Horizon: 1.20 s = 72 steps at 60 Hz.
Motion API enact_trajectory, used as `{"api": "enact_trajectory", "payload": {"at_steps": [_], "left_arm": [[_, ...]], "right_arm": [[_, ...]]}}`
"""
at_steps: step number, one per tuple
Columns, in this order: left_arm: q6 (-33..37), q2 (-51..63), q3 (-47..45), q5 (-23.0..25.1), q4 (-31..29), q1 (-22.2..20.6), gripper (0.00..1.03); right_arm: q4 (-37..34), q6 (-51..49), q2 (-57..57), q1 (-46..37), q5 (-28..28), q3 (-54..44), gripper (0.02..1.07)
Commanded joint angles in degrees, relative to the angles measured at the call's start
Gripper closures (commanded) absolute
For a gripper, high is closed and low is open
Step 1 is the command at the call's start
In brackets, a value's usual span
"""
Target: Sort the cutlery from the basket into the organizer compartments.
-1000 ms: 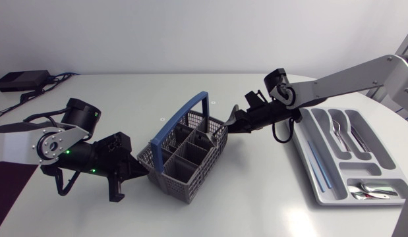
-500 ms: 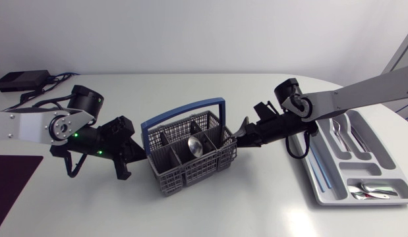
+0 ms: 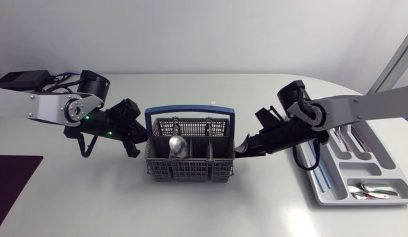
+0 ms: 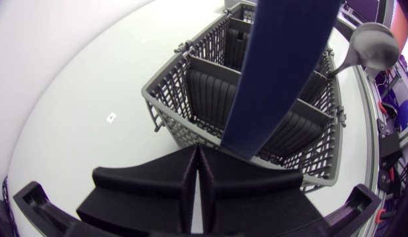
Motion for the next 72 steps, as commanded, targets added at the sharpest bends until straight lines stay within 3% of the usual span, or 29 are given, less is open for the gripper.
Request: {"api": "enact_trajectory", "payload": {"at_steps": [1,19,24,36,49,60,72], "left_arm": [[-1.18,1.51,2.36,2.19,0.66,-0.67,1.00],[-1.18,-3.33,-0.98,2.19,0.57,3.46,1.00],[-1.18,-6.58,-2.21,2.19,0.13,4.86,1.00],[-1.80,-18.97,-4.14,2.19,-7.42,5.83,1.00],[-8.39,-29.70,-0.89,2.19,-20.34,-1.73,1.00],[-15.77,-28.11,4.65,1.93,-28.43,-7.44,0.94],[-23.77,-25.48,9.04,0.78,-32.91,-12.19,0.90]], "right_arm": [[0.69,-0.89,-1.69,1.34,-0.61,-0.83,1.01],[1.31,-3.52,-9.60,0.02,8.35,-4.17,1.01],[1.13,-4.31,-14.00,0.02,12.04,-5.13,0.90],[-1.86,-7.74,-22.17,-0.16,17.58,-6.19,0.86],[-6.17,-11.17,-26.83,-2.97,18.72,-5.75,0.77],[-7.92,-11.43,-28.94,-3.15,18.90,-6.01,0.76],[-8.98,-11.34,-29.91,-3.15,18.98,-5.66,0.76]]}}
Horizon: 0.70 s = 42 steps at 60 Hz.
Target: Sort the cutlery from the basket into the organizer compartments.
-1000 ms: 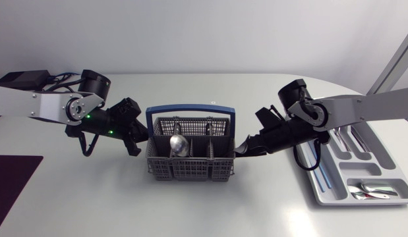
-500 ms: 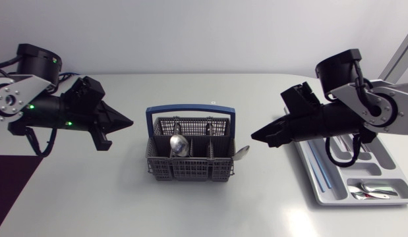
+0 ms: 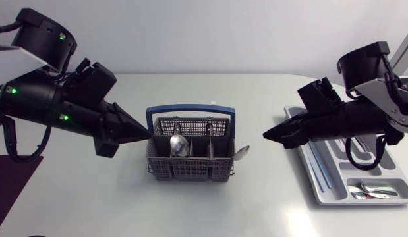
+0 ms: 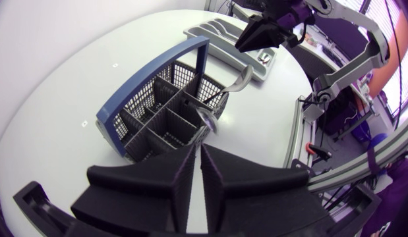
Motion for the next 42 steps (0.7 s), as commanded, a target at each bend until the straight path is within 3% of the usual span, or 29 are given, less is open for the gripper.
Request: {"api": "enact_trajectory", "payload": {"at_steps": [1,19,42], "left_arm": [[-4.80,1.98,2.84,-0.59,-1.70,-1.81,0.90],[-15.26,7.60,5.91,-1.12,-4.16,-5.76,0.84],[-16.75,13.31,10.75,-0.95,-5.83,-6.64,0.81]], "right_arm": [[-1.13,-0.81,-0.99,-0.15,0.19,-1.05,0.76],[-2.27,-1.07,-1.52,-0.68,0.10,-0.61,0.75],[-3.15,-1.78,-2.13,-1.73,-0.43,-0.70,0.75]]}}
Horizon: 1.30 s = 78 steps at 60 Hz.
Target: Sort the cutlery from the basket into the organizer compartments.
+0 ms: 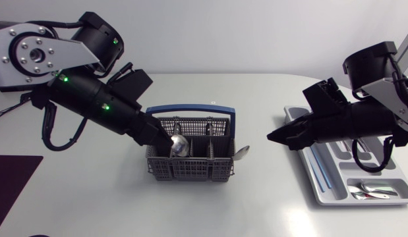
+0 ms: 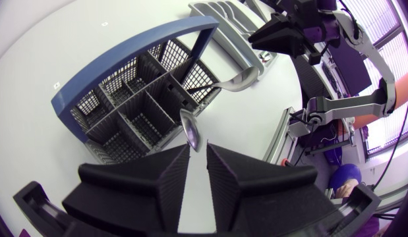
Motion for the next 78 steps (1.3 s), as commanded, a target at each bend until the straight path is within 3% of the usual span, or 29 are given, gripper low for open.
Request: {"api": "enact_trajectory", "payload": {"at_steps": [1,33,42,54,78], "left_arm": [[-1.52,2.04,2.86,0.08,-0.59,-0.48,0.81],[-1.96,7.75,5.23,-0.01,-0.67,-3.03,0.84],[-1.52,8.89,6.20,-0.10,-0.41,-3.20,0.99],[-2.13,7.22,8.48,0.08,-0.59,-4.34,1.00],[-2.13,5.03,17.89,0.61,-9.20,-5.49,1.00]], "right_arm": [[-0.71,-1.38,-0.63,-0.64,-0.38,-0.70,0.75],[-1.41,-2.53,-0.98,-2.31,-1.61,-1.67,0.75],[-1.50,-2.96,-1.15,-2.75,-1.70,-1.84,0.75],[-1.94,-3.32,-1.42,-2.75,-1.70,-1.84,0.75],[-4.31,-4.02,-3.17,-2.57,-1.79,0.27,0.75]]}}
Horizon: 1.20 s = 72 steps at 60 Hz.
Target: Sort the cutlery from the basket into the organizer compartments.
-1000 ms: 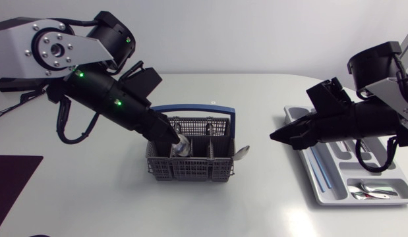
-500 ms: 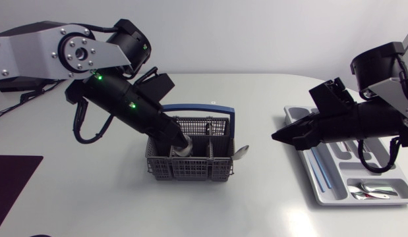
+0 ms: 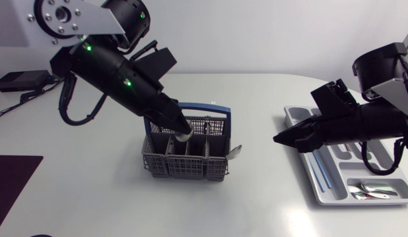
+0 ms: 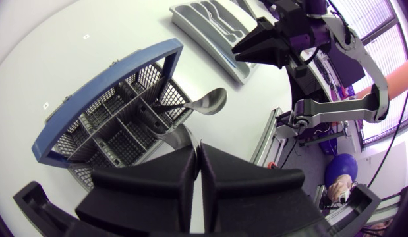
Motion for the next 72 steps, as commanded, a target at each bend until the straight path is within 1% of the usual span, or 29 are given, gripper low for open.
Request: {"api": "enact_trajectory", "payload": {"at_steps": [1,10,12,16,18,23,27,30,35,38,44,54,63,64,67,72], "left_arm": [[-1.02,-2.19,4.71,0.67,-2.29,-0.31,1.00],[0.48,-3.68,10.33,1.64,-8.36,-0.31,1.00],[1.00,-4.38,11.48,1.90,-9.76,-0.48,1.00],[1.79,-5.17,12.97,1.99,-11.70,-1.10,1.00],[1.97,-5.79,13.94,1.99,-12.84,-1.98,1.00],[3.29,-6.40,16.31,2.17,-15.74,-3.21,1.00],[4.43,-6.49,17.28,2.17,-16.88,-3.91,1.00],[5.49,-6.40,17.63,2.17,-17.50,-5.32,1.00],[8.12,-6.32,17.54,2.34,-18.03,-7.34,1.00],[9.79,-6.05,17.63,2.34,-18.29,-8.83,1.00],[12.78,-4.82,17.81,2.78,-18.99,-10.68,1.00],[17.61,-2.36,18.60,5.16,-19.70,-12.61,1.00],[19.72,0.63,21.06,7.44,-21.98,-12.70,1.00],[20.16,1.15,21.67,8.50,-22.33,-12.61,1.00],[20.34,1.86,22.64,9.64,-23.04,-12.44,1.00],[20.43,2.65,24.13,9.99,-23.83,-12.00,1.00]], "right_arm": [[-1.25,-1.44,-1.51,0.16,-0.57,0.71,0.75],[-1.95,-2.23,-4.24,1.56,-1.18,1.50,0.74],[-2.04,-2.23,-5.12,2.53,-1.18,1.59,0.70],[-2.04,-2.67,-6.70,3.67,-1.09,1.67,0.66],[-2.04,-3.11,-8.11,4.64,-1.09,1.76,0.61],[-2.22,-3.81,-10.65,6.75,-1.09,2.20,0.52],[-2.22,-4.17,-12.24,8.68,-1.09,2.64,0.47],[-2.22,-5.22,-13.64,10.35,-1.09,2.73,0.42],[-2.22,-6.10,-14.61,12.46,-1.18,2.99,0.41],[-1.51,-6.36,-15.40,14.40,-1.36,2.82,0.37],[-0.90,-6.98,-16.28,16.68,-1.97,2.64,0.37],[0.86,-8.56,-16.63,21.16,-1.97,1.41,0.37],[2.62,-9.88,-16.89,23.62,-1.53,0.80,0.37],[2.97,-10.23,-16.89,24.68,-0.92,0.62,0.37],[4.11,-10.58,-16.89,26.53,0.93,-0.08,0.37],[6.31,-10.93,-16.28,29.07,4.27,-1.40,0.37]]}}
